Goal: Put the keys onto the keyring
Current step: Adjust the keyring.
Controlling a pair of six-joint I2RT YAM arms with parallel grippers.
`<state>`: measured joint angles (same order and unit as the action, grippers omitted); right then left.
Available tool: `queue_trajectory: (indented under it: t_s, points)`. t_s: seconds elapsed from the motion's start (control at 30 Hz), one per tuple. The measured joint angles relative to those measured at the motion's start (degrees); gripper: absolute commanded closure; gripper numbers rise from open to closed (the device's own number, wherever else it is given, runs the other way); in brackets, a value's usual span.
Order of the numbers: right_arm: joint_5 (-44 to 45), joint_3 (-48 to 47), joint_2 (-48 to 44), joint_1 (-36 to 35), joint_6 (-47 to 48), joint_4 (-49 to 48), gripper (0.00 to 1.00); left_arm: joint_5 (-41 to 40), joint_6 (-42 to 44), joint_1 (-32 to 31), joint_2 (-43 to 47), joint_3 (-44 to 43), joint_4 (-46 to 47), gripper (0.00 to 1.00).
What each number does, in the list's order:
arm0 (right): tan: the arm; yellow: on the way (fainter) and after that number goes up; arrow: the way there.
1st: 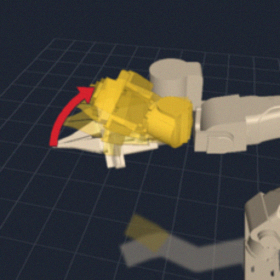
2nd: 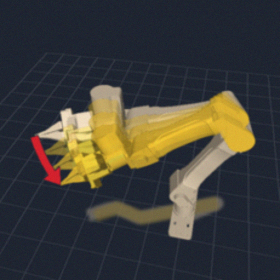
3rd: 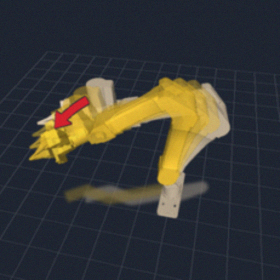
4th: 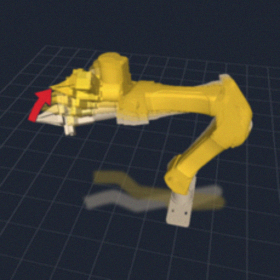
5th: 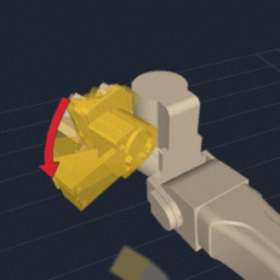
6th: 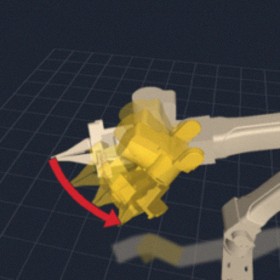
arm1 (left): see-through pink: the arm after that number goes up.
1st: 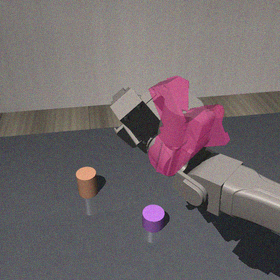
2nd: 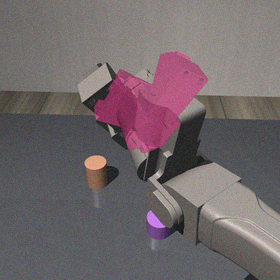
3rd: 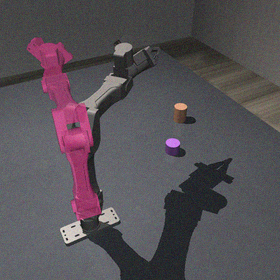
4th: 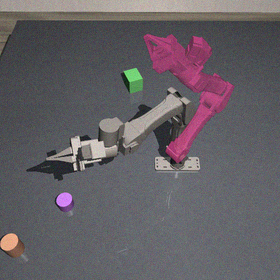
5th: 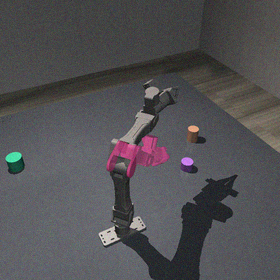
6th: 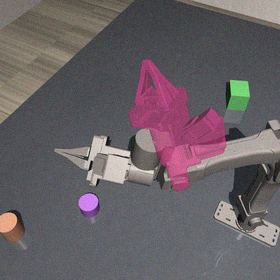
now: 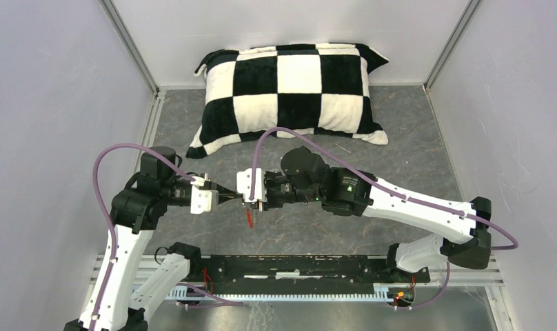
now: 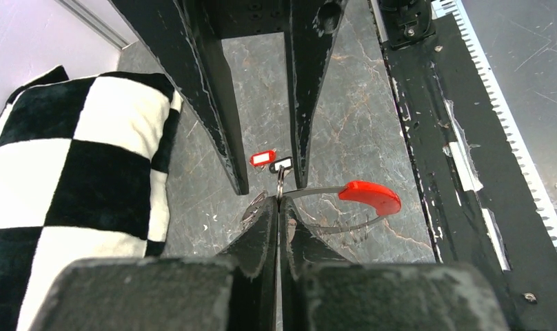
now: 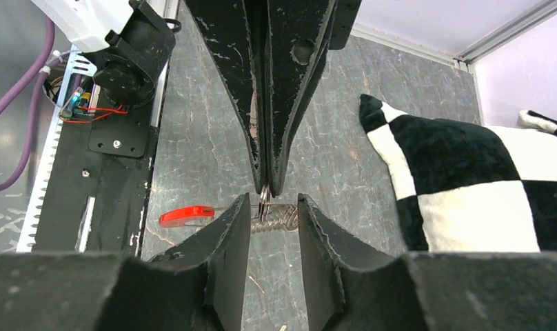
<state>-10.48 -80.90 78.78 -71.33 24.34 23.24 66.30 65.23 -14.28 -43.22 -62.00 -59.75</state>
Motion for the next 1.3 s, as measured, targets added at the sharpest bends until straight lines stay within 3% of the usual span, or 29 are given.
queue_trajectory:
  t_s: [0.23, 0.33, 0.4, 0.5, 0.6, 0.87, 1.1, 1.3]
  points:
    - [0.0, -0.33, 0.94, 0.24, 0.09, -0.02, 0.97, 0.11, 0.09, 0.0, 0.15, 0.0, -0.04, 0.98]
    - [-0.22, -0.31, 0.92, 0.26, -0.02, -0.07, 1.0, 0.0, 0.46, 0.04, 0.42, 0.0, 0.0, 0.96]
    - [-0.44, 0.42, 0.55, 0.33, -0.22, -0.98, 1.0, -0.02, 0.74, 0.04, 0.66, 0.0, 0.04, 0.85]
    - [-1.51, 4.83, -1.79, 0.92, -1.14, -6.19, 1.0, 0.42, 1.29, 0.02, 1.05, 0.0, 0.07, 0.61]
    - [-2.86, 12.7, -6.4, 2.82, -3.58, -13.07, 1.0, 1.86, 1.29, 0.0, 1.7, 0.0, 0.0, 0.53]
    - [-9.46, 29.4, -14.01, 6.6, -12.63, -34.95, 1.0, 4.26, -2.8, 0.0, 2.82, 0.66, 1.88, 0.55]
    - [-14.69, 33.24, -14.01, 7.13, -19.37, -50.53, 1.0, 5.31, -14.47, 0.0, 3.91, 4.5, 11.26, 0.6]
    - [-16.68, 33.79, -12.98, 7.13, -22.51, -57.99, 1.0, 7.17, -19.06, 0.0, 3.96, 4.76, 14.78, 0.63]
